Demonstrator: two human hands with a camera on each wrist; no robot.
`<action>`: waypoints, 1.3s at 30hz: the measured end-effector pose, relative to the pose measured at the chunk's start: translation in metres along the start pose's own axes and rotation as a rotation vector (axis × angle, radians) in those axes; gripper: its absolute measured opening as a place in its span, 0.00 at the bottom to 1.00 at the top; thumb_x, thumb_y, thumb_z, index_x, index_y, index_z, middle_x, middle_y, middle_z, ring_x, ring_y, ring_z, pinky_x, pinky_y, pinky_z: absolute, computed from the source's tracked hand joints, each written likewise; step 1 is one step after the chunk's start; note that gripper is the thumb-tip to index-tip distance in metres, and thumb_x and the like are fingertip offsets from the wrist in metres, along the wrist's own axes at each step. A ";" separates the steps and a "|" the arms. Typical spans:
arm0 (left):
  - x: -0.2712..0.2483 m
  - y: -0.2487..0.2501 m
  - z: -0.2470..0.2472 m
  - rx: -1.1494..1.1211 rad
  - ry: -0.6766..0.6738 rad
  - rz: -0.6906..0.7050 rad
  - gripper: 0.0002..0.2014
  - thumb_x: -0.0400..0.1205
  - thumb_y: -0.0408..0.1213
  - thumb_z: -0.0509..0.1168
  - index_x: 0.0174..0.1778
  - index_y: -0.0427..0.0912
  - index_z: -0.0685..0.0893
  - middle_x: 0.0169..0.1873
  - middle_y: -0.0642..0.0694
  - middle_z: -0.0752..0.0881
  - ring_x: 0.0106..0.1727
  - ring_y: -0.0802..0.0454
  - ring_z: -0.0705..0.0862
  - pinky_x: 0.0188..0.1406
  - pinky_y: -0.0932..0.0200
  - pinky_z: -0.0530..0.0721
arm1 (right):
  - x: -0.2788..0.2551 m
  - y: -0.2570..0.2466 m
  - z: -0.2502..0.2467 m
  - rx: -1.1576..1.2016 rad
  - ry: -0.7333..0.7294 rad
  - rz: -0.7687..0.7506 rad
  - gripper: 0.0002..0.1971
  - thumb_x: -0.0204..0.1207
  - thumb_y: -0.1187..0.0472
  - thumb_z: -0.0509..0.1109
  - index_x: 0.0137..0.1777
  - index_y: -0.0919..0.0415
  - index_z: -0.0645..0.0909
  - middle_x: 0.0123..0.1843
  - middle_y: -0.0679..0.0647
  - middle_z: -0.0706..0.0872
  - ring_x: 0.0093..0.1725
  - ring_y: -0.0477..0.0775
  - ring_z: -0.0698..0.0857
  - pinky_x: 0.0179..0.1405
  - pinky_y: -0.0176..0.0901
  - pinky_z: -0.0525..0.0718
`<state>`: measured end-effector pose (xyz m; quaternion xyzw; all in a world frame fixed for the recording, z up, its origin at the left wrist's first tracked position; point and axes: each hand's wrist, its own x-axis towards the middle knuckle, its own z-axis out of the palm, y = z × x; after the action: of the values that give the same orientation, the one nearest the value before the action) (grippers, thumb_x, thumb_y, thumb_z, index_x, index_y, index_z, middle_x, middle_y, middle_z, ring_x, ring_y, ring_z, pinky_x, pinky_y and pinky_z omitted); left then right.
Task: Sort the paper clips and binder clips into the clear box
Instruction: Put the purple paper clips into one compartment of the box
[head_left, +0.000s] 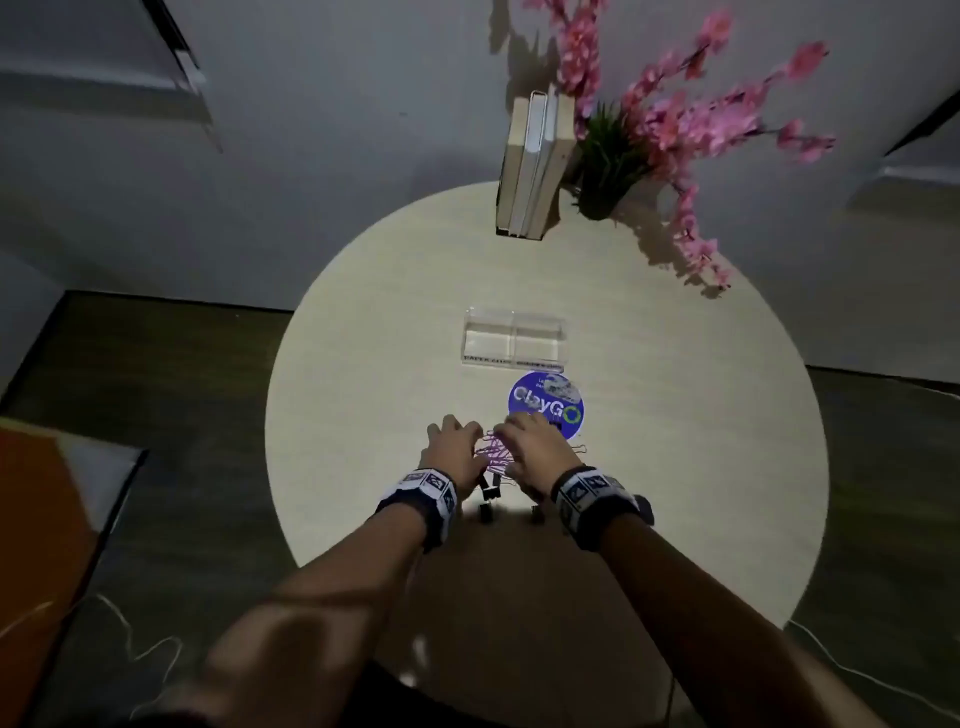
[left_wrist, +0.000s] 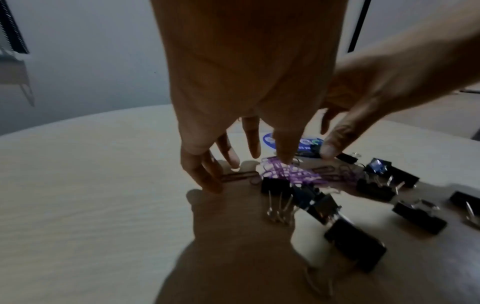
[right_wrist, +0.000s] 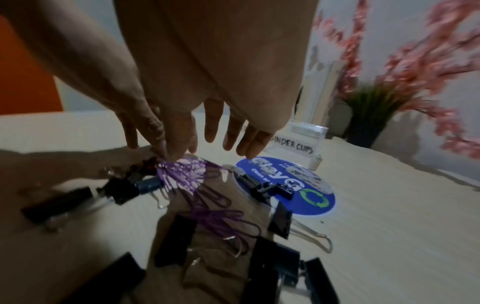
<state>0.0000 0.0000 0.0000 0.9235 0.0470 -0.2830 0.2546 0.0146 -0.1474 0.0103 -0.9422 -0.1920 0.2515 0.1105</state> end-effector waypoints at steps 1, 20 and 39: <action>0.004 0.001 0.002 0.027 -0.010 -0.001 0.17 0.76 0.42 0.66 0.60 0.44 0.78 0.60 0.39 0.73 0.64 0.37 0.69 0.58 0.40 0.82 | 0.008 0.000 0.003 -0.039 -0.025 -0.019 0.29 0.72 0.62 0.73 0.73 0.57 0.70 0.73 0.56 0.73 0.70 0.61 0.71 0.68 0.54 0.74; 0.033 -0.004 0.027 0.310 0.152 0.307 0.07 0.69 0.32 0.63 0.25 0.41 0.80 0.23 0.42 0.83 0.26 0.41 0.81 0.32 0.53 0.78 | 0.026 0.007 0.019 -0.020 0.169 -0.227 0.13 0.70 0.64 0.62 0.29 0.69 0.82 0.26 0.63 0.84 0.25 0.60 0.82 0.30 0.44 0.85; 0.073 0.036 -0.089 -0.233 0.209 0.182 0.11 0.75 0.27 0.73 0.53 0.33 0.90 0.42 0.38 0.90 0.43 0.48 0.86 0.47 0.66 0.81 | 0.086 0.013 -0.074 0.288 0.347 0.016 0.09 0.73 0.74 0.66 0.43 0.69 0.89 0.41 0.69 0.90 0.42 0.61 0.82 0.50 0.51 0.83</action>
<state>0.1140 0.0094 0.0391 0.9126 0.0219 -0.1540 0.3782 0.1252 -0.1319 0.0319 -0.9473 -0.1247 0.1113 0.2732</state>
